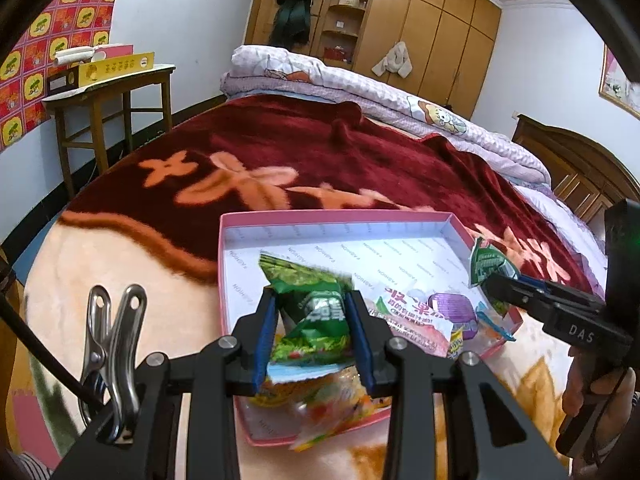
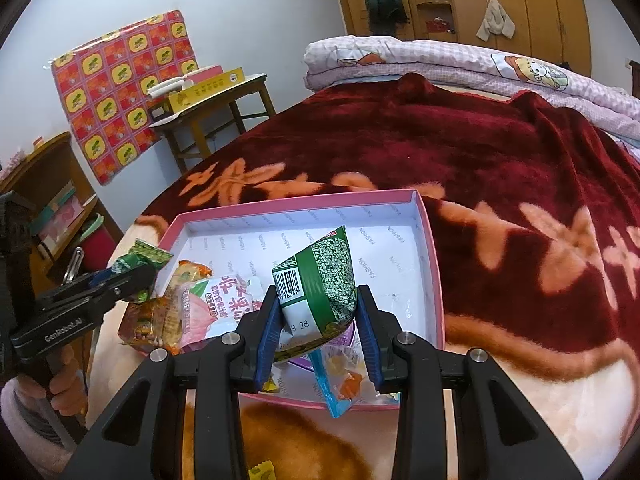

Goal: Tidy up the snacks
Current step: 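Carry both green bags over the tray and open the left tool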

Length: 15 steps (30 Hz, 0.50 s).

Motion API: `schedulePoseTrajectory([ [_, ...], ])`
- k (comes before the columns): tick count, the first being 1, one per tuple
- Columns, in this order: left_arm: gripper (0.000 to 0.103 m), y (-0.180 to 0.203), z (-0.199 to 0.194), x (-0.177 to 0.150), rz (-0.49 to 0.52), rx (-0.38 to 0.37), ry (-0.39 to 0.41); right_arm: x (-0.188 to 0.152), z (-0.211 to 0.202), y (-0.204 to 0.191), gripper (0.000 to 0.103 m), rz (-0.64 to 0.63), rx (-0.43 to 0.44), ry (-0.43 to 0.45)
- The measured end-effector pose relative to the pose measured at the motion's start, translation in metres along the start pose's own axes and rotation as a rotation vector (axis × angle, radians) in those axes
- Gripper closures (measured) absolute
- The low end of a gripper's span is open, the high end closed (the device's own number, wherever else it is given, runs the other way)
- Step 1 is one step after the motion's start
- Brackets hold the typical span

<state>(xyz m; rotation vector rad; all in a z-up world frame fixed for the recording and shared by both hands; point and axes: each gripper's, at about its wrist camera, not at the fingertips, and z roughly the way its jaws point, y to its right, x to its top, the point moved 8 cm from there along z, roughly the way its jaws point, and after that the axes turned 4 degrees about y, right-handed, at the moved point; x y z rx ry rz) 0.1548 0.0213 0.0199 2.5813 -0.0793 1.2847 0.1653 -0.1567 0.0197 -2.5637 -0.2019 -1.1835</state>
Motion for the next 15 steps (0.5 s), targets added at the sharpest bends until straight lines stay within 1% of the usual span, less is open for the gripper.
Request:
schedulePoseTrajectory([
  [3,0.066,0.001,0.002,0.000,0.005,0.007,-0.001,-0.003,0.002,0.001,0.065,0.014,0.007,0.000],
  [6,0.061,0.002,0.003,0.000,0.004,0.010,-0.010,-0.006,0.004,0.002,0.065,0.022,0.010,-0.006],
  [10,0.060,0.002,0.001,0.000,0.003,0.020,-0.012,-0.009,0.004,0.001,0.063,0.025,0.009,-0.006],
  [15,0.059,0.005,-0.007,-0.001,0.003,0.016,-0.005,-0.007,-0.004,0.001,0.054,0.019,0.007,0.024],
])
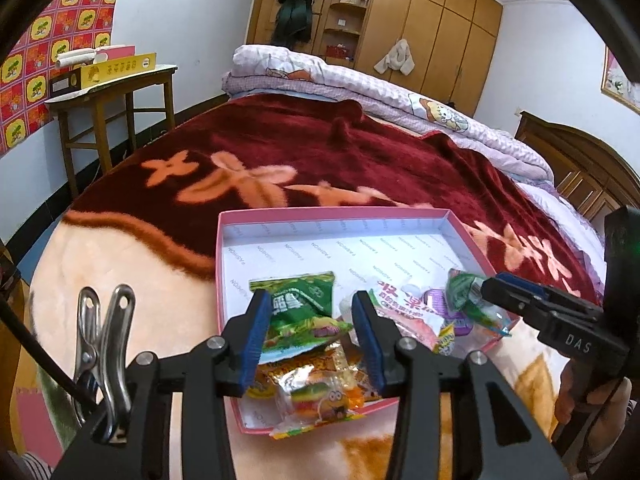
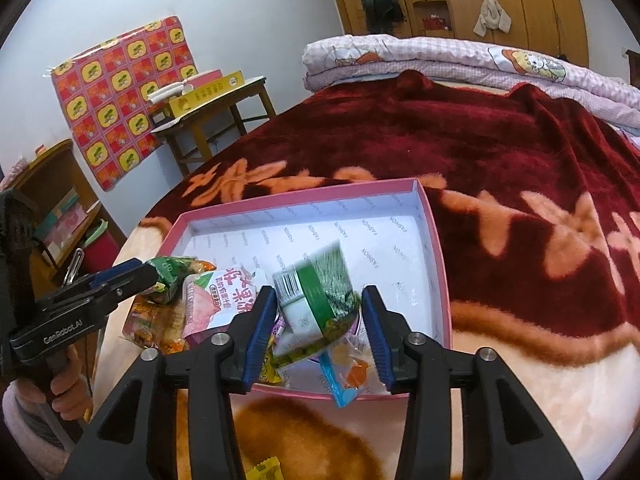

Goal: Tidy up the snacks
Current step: 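Carry both green bags over the tray and open the left tool, then move both open tools back to the loose candies on the blanket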

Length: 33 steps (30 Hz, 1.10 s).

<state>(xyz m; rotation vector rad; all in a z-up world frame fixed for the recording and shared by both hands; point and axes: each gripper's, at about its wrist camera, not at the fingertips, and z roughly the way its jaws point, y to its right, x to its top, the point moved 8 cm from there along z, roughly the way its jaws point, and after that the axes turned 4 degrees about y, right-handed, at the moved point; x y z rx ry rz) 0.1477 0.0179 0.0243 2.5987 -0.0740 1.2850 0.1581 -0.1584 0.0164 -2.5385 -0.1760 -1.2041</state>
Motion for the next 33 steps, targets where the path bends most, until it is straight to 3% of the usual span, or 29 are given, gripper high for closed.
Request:
schedulePoseTrajectory([
  [5,0.059,0.007,-0.011,0.000,0.008,-0.011,0.006,0.003,-0.009,0.001,0.050,-0.004,-0.008,0.023],
  [13,0.058,0.016,-0.019,-0.008,0.019,-0.016,0.000,-0.002,-0.012,0.045,0.051,0.030,-0.193,0.005],
  [16,0.058,0.019,-0.021,-0.012,0.014,-0.022,-0.008,-0.009,-0.008,0.055,0.051,0.067,-0.181,-0.032],
  [19,0.058,0.024,-0.021,-0.017,0.018,-0.033,-0.020,-0.017,-0.001,0.057,0.065,0.086,-0.153,-0.073],
  [23,0.058,0.033,-0.023,-0.023,0.031,-0.046,-0.034,-0.021,-0.003,0.056,0.073,0.059,-0.175,-0.077],
  [33,0.058,0.059,-0.028,-0.042,0.068,-0.090,-0.074,-0.030,-0.020,0.054,0.076,0.074,-0.145,-0.071],
])
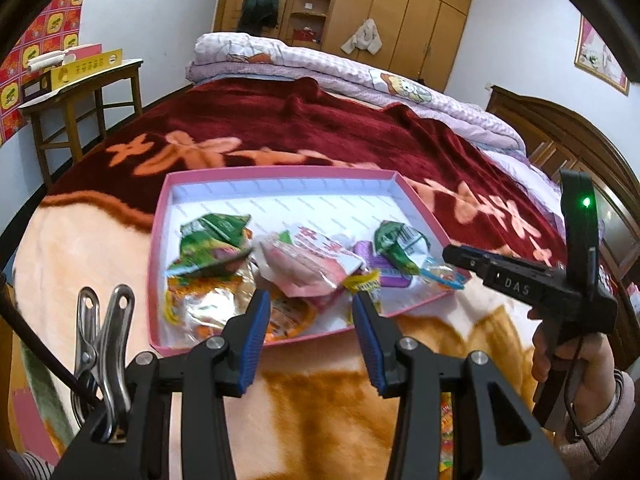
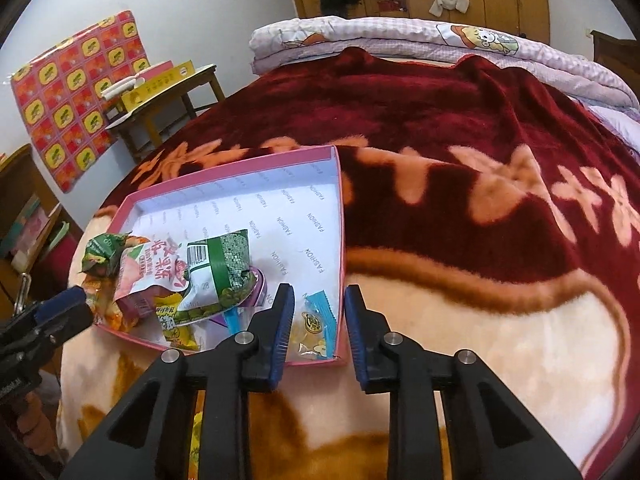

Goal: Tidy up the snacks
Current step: 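Move both open tools back to the loose candies on the blanket, then grasp the yellow candy with right tool while left tool grasps rainbow gummy packet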

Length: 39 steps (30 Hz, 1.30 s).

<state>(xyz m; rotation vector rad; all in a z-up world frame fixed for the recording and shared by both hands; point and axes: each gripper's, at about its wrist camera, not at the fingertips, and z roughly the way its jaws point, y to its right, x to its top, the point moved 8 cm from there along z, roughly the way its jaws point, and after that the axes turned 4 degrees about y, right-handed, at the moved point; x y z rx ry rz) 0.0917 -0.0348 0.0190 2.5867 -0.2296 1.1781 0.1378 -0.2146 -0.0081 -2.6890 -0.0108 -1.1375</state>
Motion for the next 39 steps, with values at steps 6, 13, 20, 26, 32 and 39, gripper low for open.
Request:
schedulePoseTrajectory([
  [6,0.058,0.010,-0.004,-0.012,0.009,-0.005,-0.021,-0.004,-0.022,-0.003,0.076,-0.014,0.012,0.024],
  [13,0.059,0.019,-0.007,-0.025,0.018,-0.001,-0.047,-0.026,-0.040,-0.018,0.075,-0.019,0.091,-0.016],
  [20,0.059,0.025,-0.012,-0.036,0.028,0.006,-0.063,-0.053,-0.045,-0.048,0.072,-0.071,0.189,-0.074],
  [26,0.059,0.030,-0.014,-0.049,0.031,0.000,-0.091,-0.073,-0.033,-0.061,0.068,-0.123,0.190,-0.132],
  [32,0.059,0.034,-0.012,-0.061,0.032,-0.001,-0.127,-0.084,-0.025,-0.068,0.068,-0.136,0.201,-0.169],
  [39,0.059,0.039,-0.012,-0.064,0.016,-0.034,-0.160,-0.088,-0.021,-0.065,0.072,-0.111,0.216,-0.182],
])
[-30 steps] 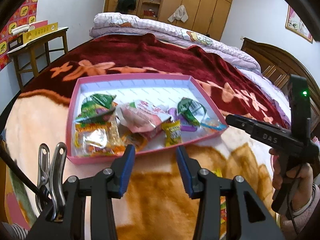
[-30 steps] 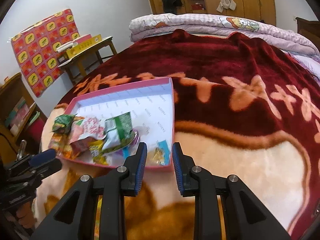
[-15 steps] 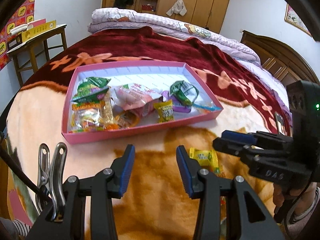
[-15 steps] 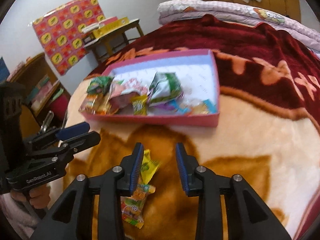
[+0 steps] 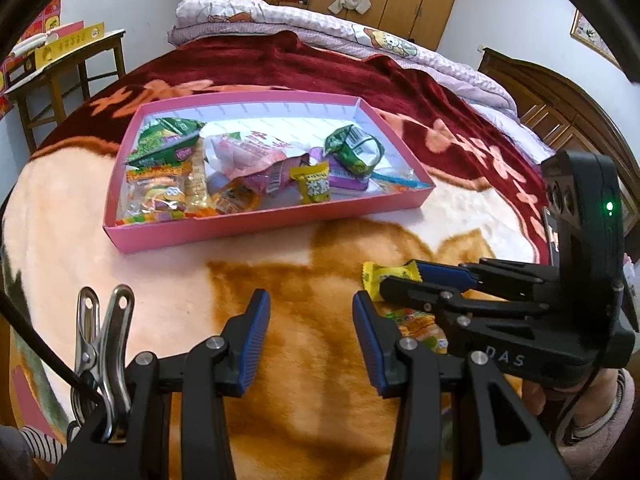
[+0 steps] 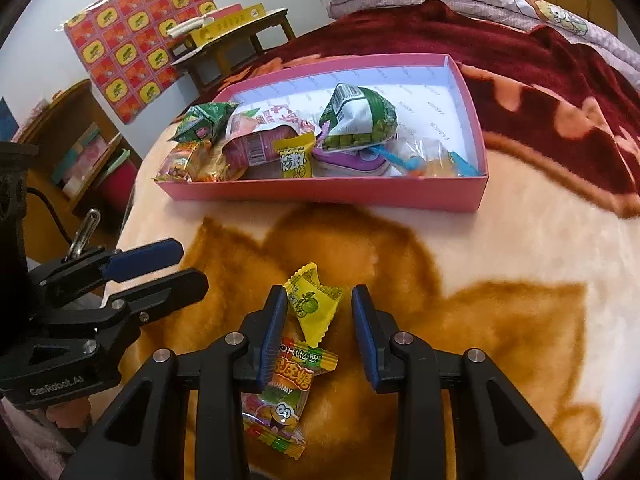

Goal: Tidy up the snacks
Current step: 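Grasp the yellow candy with right tool while left tool grasps rainbow gummy packet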

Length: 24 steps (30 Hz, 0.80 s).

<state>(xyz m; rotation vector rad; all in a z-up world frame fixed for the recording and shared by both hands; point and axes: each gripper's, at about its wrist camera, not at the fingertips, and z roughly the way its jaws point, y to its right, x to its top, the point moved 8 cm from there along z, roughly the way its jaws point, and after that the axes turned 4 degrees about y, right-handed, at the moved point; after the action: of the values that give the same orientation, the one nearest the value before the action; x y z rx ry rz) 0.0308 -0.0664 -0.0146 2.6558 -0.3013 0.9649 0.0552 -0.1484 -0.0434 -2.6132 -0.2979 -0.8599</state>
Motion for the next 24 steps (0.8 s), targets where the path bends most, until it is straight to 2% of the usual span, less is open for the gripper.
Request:
schedulePoseTrajectory([
  [7,0.059,0.012,0.004,-0.008,-0.007,-0.042,-0.038,0.003,-0.020,0.010,0.077,0.013,-0.020,0.058],
  [14,0.059,0.025,0.005,-0.016,0.027,-0.059,-0.053,-0.025,-0.043,0.022,0.077,-0.008,-0.086,0.016],
  [19,0.058,0.035,0.008,-0.022,0.039,-0.094,-0.073,-0.042,-0.047,0.016,0.077,-0.018,-0.059,-0.010],
  [24,0.057,0.037,0.010,-0.027,0.043,-0.109,-0.093,-0.042,-0.044,0.010,0.078,0.004,-0.013,-0.001],
])
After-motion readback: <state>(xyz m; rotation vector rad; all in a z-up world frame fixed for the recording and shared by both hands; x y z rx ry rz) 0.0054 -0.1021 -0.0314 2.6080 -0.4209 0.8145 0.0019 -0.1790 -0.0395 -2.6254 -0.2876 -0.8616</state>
